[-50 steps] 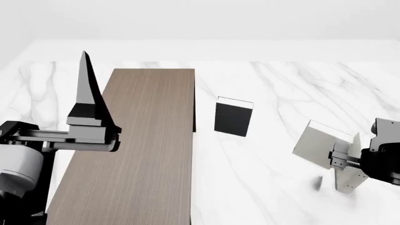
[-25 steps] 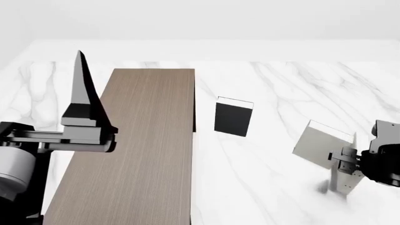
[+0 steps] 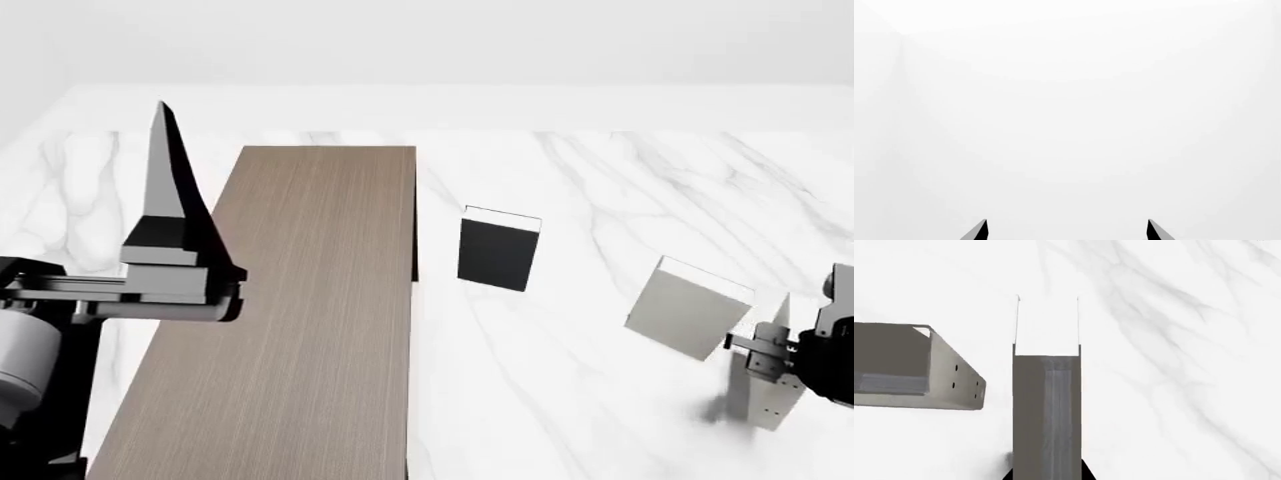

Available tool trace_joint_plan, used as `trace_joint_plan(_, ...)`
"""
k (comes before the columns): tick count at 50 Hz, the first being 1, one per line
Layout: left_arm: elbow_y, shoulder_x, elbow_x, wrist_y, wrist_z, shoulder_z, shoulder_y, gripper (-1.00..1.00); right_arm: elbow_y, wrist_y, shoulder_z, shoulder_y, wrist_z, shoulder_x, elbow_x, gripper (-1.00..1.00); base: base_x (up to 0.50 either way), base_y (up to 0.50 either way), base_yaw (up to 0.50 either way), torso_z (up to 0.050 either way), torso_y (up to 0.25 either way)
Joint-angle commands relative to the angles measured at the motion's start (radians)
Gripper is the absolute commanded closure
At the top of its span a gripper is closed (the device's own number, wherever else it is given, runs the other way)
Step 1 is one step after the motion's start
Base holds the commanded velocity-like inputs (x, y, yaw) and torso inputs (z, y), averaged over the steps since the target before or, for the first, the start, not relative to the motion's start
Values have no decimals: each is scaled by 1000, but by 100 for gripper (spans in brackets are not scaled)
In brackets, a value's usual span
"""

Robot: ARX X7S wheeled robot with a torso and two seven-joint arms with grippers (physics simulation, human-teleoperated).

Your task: Pick up the book on the right and place it under the cabinet shelf.

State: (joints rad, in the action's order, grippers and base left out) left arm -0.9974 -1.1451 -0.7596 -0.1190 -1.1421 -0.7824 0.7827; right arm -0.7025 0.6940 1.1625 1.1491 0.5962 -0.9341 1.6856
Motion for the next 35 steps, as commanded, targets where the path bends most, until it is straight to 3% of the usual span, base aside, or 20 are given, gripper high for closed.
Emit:
trace_joint_plan(1, -3, -7, 1, 7, -5, -1, 0, -100, 128, -25, -64, -13, 88, -105, 6, 100, 0, 0, 0, 0, 0)
trace_joint_plan(12, -16, -38, 22, 40, -19, -1, -30, -100, 521, -150, -143, -126, 149, -347, 136, 100, 0, 0, 0, 0, 0)
trace_joint_plan(19, -48, -102, 49, 101, -50, -17, -65, -100, 785, -263, -145, -205, 173, -515, 188, 100, 0, 0, 0, 0, 1)
trace_joint_plan(24, -49, -187, 100, 214, -103, -182, 11, -100, 937, -374, -112, -259, 162, -635, 211, 100, 0, 0, 0, 0, 2)
trace_joint_plan(35, -50, -300, 208, 385, -195, -699, 378, -100, 1137, -500, -88, -288, 218, -637, 151, 100, 0, 0, 0, 0, 0)
